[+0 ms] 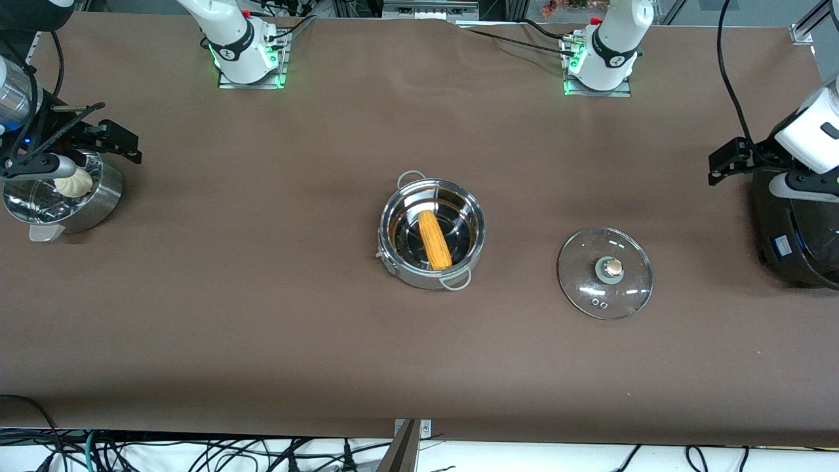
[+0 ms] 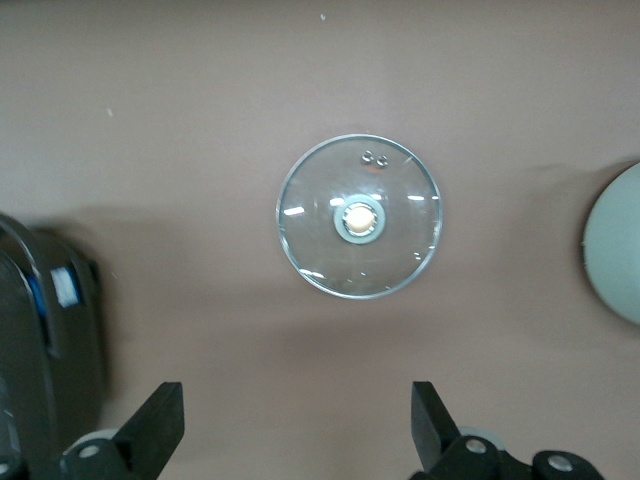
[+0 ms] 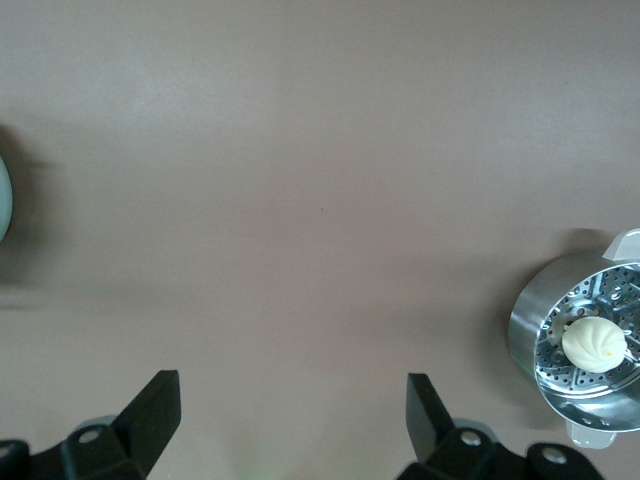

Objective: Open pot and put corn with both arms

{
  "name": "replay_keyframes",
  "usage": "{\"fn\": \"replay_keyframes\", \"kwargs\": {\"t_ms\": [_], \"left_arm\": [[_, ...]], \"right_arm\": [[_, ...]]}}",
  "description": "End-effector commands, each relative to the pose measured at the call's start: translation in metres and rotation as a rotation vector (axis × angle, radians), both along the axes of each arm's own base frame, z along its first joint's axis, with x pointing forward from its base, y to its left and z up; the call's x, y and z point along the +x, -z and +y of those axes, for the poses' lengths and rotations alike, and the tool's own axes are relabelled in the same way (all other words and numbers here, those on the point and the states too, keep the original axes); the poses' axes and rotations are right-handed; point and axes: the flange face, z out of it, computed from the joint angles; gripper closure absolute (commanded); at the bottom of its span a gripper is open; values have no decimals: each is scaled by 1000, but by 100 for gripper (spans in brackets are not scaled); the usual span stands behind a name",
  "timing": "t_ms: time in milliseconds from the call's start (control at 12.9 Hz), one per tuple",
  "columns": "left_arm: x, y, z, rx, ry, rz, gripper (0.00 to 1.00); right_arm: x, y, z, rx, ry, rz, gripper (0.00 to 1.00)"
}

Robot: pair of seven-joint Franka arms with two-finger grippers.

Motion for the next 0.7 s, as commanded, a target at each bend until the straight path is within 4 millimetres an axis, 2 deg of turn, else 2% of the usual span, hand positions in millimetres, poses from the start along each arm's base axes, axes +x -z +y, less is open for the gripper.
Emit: {"fn": "replay_keyframes", "kwargs": {"t_ms": [0, 309, 618], "left_arm": [[-20, -5, -23, -17, -77, -7, 0], [-18, -9, -26, -23, -69, -13, 0], [-15, -9, -26, -23, -69, 1, 0]], "right_arm": [[5, -13, -6, 12, -4, -25, 0], [15, -25, -8, 15, 14, -62, 0], [25, -27, -12, 12, 22, -125, 0]]}}
